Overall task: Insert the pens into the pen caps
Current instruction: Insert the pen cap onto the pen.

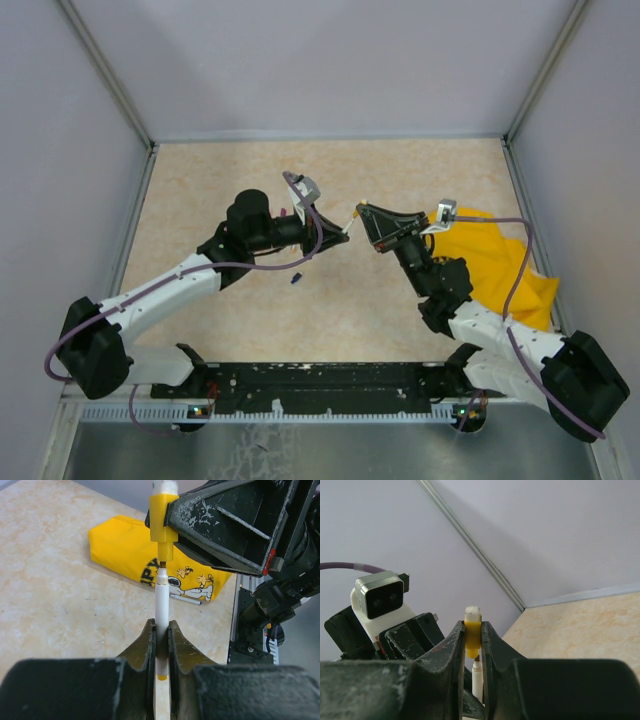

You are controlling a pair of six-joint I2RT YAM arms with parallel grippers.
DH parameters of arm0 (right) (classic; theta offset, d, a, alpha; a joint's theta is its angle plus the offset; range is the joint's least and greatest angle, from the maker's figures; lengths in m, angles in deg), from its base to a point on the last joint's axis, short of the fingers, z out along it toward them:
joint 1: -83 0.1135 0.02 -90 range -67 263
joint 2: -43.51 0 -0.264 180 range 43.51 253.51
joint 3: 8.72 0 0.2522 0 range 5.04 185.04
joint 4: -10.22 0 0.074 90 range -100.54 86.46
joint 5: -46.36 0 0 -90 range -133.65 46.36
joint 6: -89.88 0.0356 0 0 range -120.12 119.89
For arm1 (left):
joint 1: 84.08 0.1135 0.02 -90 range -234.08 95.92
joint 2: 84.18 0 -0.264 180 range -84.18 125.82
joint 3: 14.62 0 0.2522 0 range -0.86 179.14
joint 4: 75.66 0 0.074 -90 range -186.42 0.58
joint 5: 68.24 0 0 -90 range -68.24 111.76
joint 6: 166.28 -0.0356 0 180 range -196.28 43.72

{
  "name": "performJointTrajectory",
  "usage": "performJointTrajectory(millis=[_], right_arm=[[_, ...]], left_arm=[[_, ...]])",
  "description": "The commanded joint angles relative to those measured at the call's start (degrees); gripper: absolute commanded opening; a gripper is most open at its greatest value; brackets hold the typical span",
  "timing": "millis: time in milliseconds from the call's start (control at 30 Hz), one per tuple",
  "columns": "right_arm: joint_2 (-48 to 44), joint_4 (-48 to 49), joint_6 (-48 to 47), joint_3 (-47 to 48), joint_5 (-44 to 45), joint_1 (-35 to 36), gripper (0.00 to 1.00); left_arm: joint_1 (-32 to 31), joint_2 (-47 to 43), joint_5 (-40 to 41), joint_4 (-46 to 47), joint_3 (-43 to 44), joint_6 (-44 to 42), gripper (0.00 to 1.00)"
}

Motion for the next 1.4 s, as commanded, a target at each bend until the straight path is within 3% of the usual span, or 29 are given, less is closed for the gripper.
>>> performJointTrajectory(millis=[0, 1100, 1367], right_arm=[[-1.2, 1.2, -0.6, -0.9, -0.4, 0.0, 0.00], [-2.4, -1.3, 0.6, -0.3, -2.7, 0.0, 0.00], [-3.6, -5.5, -0.5, -0.4, 1.6, 0.0, 0.00]], left_arm=[[-0.2, -1.1, 0.3, 2.9, -0.2, 0.3, 0.00], [-0.2, -1.0, 0.2, 3.0, -0.2, 0.3, 0.00], [-0.2, -1.0, 0.2, 3.0, -0.2, 0.3, 0.00]])
